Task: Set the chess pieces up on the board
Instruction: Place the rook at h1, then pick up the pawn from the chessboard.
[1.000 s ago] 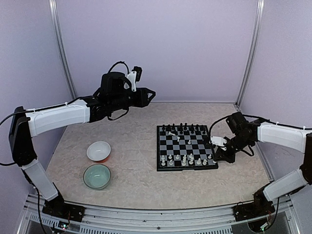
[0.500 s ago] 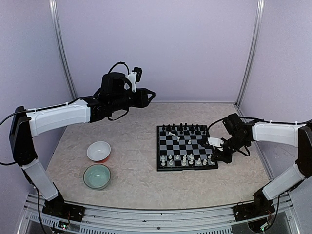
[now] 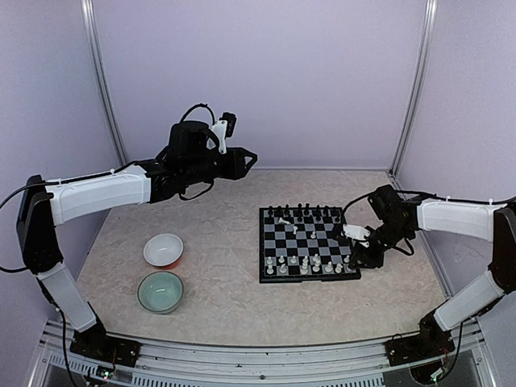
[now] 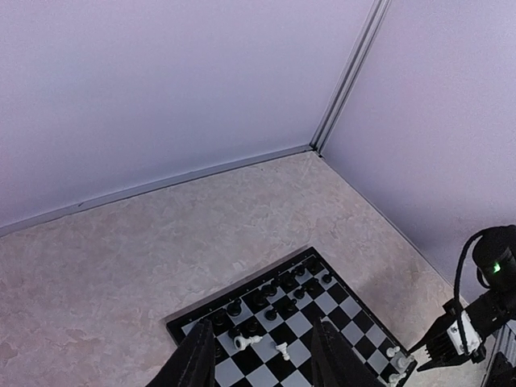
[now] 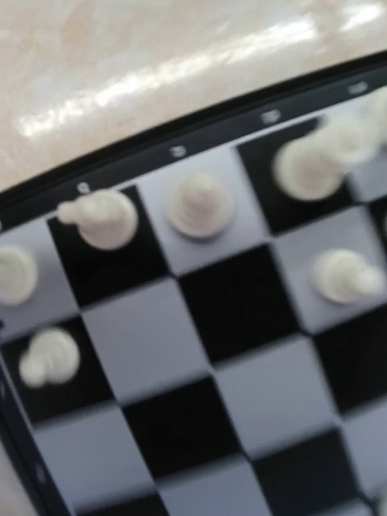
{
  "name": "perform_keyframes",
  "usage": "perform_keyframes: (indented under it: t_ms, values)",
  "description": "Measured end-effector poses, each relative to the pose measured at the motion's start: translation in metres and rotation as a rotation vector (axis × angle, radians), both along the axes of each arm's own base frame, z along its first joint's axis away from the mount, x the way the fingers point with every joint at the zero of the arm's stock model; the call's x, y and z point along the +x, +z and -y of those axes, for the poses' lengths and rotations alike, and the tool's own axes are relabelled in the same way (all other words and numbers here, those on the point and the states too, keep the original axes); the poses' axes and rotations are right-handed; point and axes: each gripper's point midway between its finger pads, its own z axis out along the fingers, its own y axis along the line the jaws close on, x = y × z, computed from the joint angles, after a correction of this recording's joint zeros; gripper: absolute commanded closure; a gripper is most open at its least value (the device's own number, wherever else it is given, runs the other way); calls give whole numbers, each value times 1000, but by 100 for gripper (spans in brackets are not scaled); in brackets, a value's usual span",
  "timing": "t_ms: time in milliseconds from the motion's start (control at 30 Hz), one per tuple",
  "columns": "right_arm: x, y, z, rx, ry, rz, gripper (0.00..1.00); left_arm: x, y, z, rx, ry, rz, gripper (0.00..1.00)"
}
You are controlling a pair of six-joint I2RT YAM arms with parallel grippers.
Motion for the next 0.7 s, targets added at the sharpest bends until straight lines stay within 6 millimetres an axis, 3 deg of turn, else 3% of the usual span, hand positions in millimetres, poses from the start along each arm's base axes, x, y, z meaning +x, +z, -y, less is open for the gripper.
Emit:
perform_keyframes:
  t_ms: [100,233,333,433,700]
  values:
    - [9,26,-7,36,2,38,69,0,-1,0,1,-1,-2,58]
    - [37,64,-22,99,-9,118,72,0,-1,0,2,-1,-3,58]
    - [63,77,-34,132,-25,147,72,0,-3,1,4,-3,-6,58]
    - [86,62,-47,130,-39,121,70,1,-6,2,8,-4,-11,58]
    - [110,12,-90,69,-4,47,68,2,-7,1,9,-4,-15,58]
